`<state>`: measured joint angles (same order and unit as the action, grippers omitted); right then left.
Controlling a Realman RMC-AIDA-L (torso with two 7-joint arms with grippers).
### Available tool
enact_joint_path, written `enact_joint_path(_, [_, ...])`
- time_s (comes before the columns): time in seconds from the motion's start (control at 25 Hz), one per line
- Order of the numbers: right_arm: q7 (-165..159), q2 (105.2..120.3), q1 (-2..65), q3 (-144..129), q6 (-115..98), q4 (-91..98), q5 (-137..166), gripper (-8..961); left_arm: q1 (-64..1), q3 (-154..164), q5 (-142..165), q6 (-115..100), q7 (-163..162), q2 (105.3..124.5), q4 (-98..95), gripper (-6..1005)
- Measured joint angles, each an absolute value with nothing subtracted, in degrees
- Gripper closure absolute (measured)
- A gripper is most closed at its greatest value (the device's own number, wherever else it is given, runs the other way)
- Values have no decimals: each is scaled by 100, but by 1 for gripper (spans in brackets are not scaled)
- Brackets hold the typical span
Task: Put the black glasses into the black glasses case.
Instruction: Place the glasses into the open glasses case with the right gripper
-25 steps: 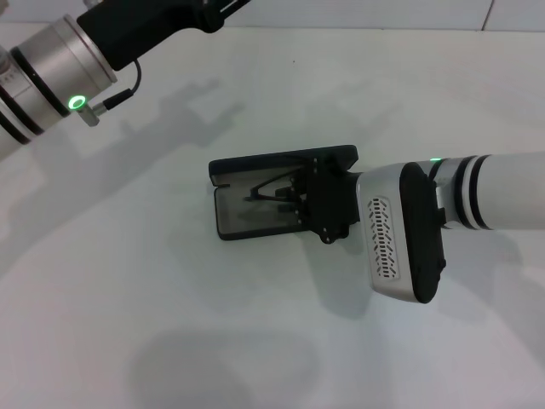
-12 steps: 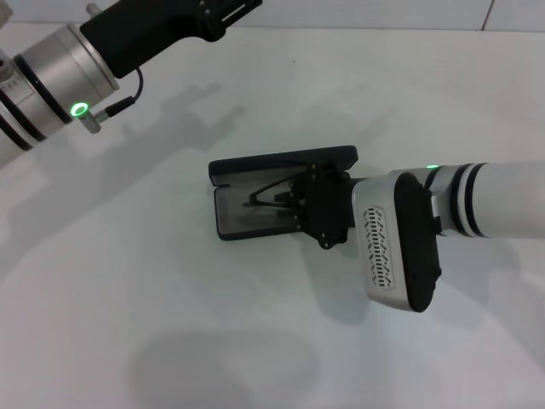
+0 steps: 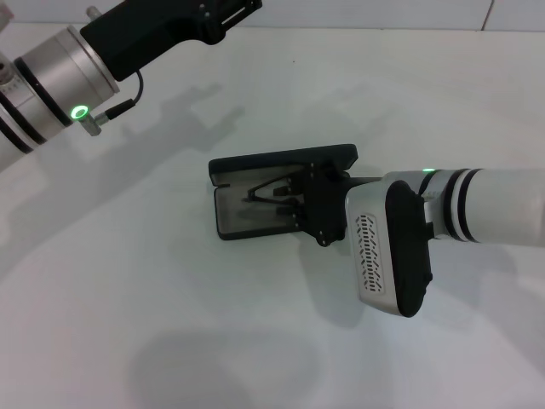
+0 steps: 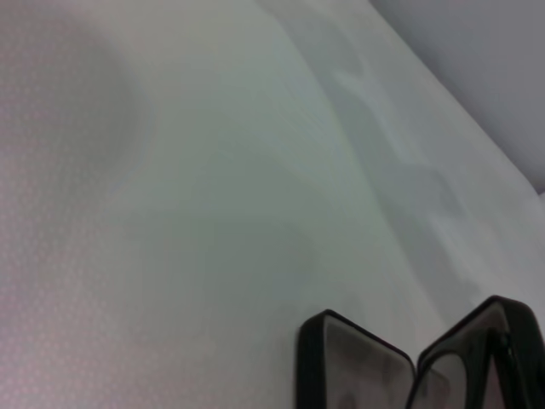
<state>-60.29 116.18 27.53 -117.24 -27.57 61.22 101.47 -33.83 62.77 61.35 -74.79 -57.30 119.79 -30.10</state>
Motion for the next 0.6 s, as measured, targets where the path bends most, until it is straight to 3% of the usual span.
enact_joint_path(0.2, [-6029, 11618, 2751, -11738, -2753, 6137, 10150, 772, -3384, 6275, 6135, -7483, -5730, 11979, -3005, 364])
enact_joint_path(0.6, [-6028, 11602, 2557, -11858, -2705, 6367, 10166, 627, -3404, 6276, 6135, -7484, -5730, 11979, -2944, 364])
